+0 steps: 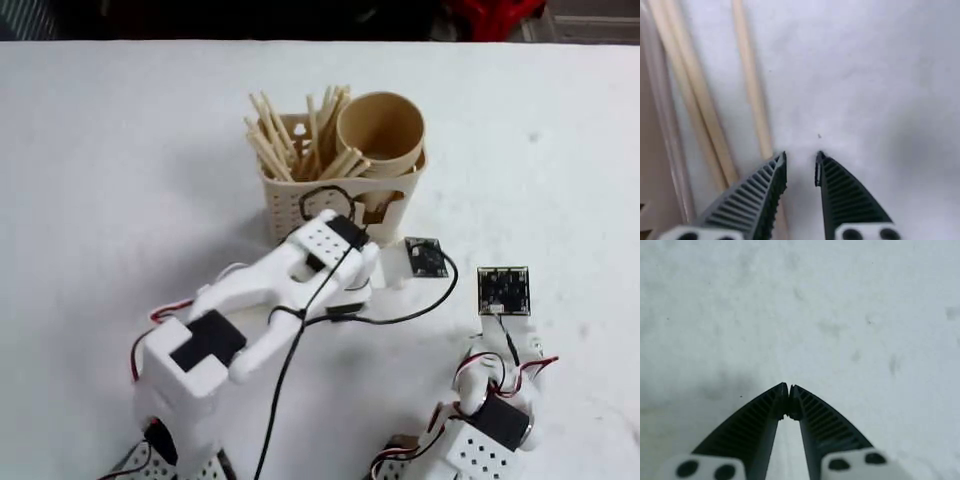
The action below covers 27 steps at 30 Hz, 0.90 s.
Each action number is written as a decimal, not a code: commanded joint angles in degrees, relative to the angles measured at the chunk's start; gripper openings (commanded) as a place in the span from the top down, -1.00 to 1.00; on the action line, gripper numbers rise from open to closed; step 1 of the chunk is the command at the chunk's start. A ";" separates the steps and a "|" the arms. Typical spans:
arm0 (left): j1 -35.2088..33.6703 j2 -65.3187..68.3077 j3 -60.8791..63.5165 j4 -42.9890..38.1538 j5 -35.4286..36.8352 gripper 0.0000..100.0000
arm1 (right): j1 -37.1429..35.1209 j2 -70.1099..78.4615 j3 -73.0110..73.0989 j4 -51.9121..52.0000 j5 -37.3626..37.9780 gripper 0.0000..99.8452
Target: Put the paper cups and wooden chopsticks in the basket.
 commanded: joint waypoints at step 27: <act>-3.56 -12.35 8.09 -8.00 3.43 0.72 | -0.31 -0.31 0.26 0.31 -0.18 0.96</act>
